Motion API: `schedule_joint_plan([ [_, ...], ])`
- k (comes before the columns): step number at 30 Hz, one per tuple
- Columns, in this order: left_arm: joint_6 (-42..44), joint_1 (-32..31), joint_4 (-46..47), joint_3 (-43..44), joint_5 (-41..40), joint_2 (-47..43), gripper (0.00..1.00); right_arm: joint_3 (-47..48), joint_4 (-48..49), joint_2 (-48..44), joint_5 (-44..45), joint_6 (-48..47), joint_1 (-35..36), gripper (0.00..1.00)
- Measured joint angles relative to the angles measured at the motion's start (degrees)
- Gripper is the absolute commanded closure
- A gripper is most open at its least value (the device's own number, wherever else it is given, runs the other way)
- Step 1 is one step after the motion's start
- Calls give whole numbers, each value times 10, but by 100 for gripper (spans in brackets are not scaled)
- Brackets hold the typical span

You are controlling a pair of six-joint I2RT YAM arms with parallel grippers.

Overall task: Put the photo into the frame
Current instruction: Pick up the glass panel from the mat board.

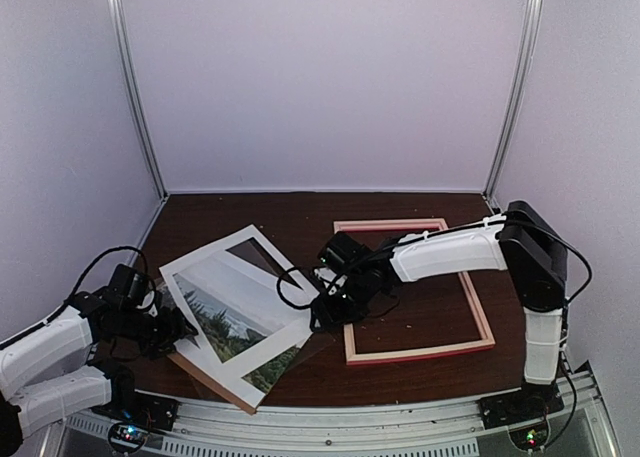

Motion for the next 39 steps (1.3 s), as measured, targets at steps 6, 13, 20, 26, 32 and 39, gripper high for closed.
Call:
schedule_joint_plan([
  [6,0,0,10,-3,1,0,25,-23,9,-10,-1,13,7,43],
  [13,0,0,17,-4,3,0,25,-36,45,-11,-24,35,7,50],
  [20,1,0,26,-7,6,-3,26,-48,66,-11,-42,52,5,63],
  [26,2,0,26,-7,7,-2,26,-56,77,-11,-57,63,5,72],
  [32,7,0,26,-7,7,-1,26,-73,89,-23,-74,66,1,76],
  [39,11,0,25,-5,7,3,26,-93,107,-58,-98,70,-15,76],
])
